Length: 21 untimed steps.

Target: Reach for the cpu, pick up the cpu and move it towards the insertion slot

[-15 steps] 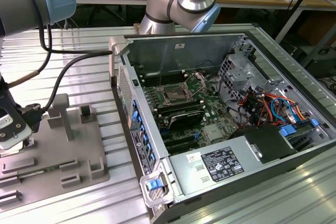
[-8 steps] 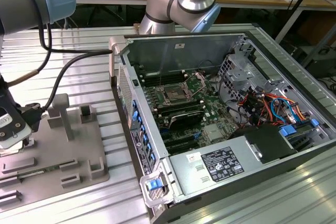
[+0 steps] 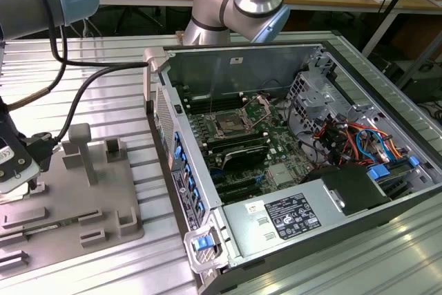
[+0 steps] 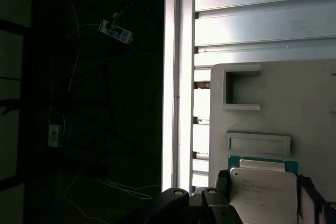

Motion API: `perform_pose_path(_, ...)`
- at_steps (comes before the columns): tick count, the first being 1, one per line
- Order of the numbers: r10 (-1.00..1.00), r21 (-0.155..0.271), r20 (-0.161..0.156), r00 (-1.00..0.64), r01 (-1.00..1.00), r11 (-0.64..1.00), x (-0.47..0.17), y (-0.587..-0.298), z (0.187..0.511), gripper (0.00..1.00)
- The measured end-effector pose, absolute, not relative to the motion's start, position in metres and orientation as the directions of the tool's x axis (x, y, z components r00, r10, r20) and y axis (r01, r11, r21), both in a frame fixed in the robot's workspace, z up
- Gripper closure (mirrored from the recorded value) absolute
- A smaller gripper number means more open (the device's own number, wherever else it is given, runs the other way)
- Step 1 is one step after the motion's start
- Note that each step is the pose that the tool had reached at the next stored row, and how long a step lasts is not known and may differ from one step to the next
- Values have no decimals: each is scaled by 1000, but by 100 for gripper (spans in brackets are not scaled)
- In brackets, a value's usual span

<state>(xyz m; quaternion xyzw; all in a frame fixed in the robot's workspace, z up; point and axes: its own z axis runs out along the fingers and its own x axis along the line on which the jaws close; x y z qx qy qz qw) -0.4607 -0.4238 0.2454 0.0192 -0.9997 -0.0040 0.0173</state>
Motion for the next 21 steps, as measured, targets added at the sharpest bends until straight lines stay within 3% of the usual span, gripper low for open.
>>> perform_pose_path(21,-39,9,34,-999,-38,999,-461,-424,257,45)
